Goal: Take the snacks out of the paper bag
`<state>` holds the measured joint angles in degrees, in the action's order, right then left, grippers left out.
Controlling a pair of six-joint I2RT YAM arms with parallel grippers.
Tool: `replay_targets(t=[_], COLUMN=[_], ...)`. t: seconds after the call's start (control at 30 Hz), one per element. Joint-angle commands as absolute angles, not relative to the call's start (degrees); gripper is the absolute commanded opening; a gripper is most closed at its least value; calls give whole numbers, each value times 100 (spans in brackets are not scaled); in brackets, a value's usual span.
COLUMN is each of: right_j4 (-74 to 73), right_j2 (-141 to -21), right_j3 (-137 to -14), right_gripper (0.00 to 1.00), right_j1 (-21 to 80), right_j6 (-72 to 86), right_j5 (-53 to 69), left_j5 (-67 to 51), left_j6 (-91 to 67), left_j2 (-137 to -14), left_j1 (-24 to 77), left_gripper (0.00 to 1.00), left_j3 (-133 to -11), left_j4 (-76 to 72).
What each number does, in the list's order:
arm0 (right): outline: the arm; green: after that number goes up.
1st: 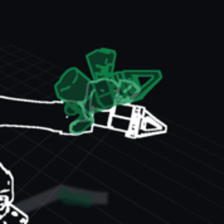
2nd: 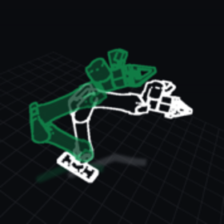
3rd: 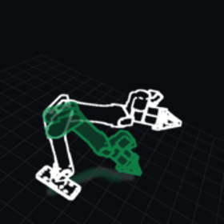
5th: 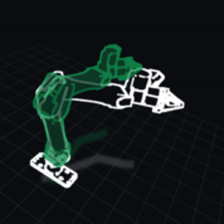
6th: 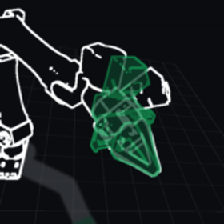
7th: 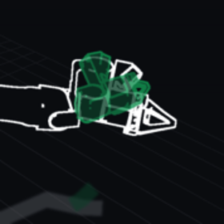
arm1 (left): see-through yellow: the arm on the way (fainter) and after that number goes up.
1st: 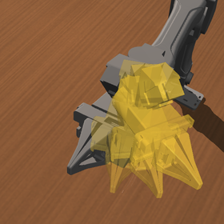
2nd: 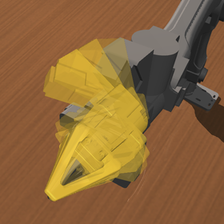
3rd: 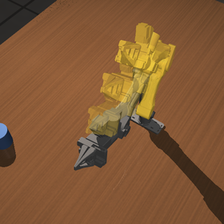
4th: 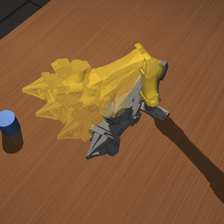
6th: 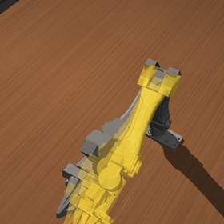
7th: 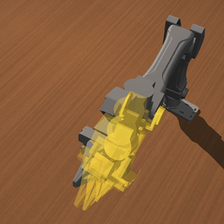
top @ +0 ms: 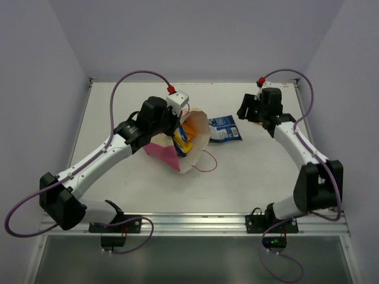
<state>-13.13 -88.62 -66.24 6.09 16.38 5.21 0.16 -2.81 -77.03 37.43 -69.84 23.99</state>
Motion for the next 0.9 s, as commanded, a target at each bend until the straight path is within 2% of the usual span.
replay_targets(t=[0.0, 0.17, 0.33, 0.7, 0.87], right_j4=[-712, 68, 685, 1283, 1301], right_j2=[-7315, -6671, -7257, -8674, -9060], right_j3=[-6163, -5477, -5369, -5748, -5941], right_gripper=[62, 55, 55, 50, 42], right_j1=[1545, 2925, 3532, 4052, 4078], right_j6=[1888, 2504, 2996, 3120, 3059], right_j5=[782, 870, 950, 1037, 1055], left_j5=[44, 114, 176, 62, 35], left_j6=[-352, -334, -369, -536, -545], left_j2=[-7796, -7796, -7787, -7813, -7813], left_j1=[3718, 3718, 3718, 3718, 3718], left_gripper=[0, 0, 0, 0, 0], left_j3=[-7031, -7154, -7172, -7269, -7242], left_j4=[2540, 2619, 2645, 2654, 2646])
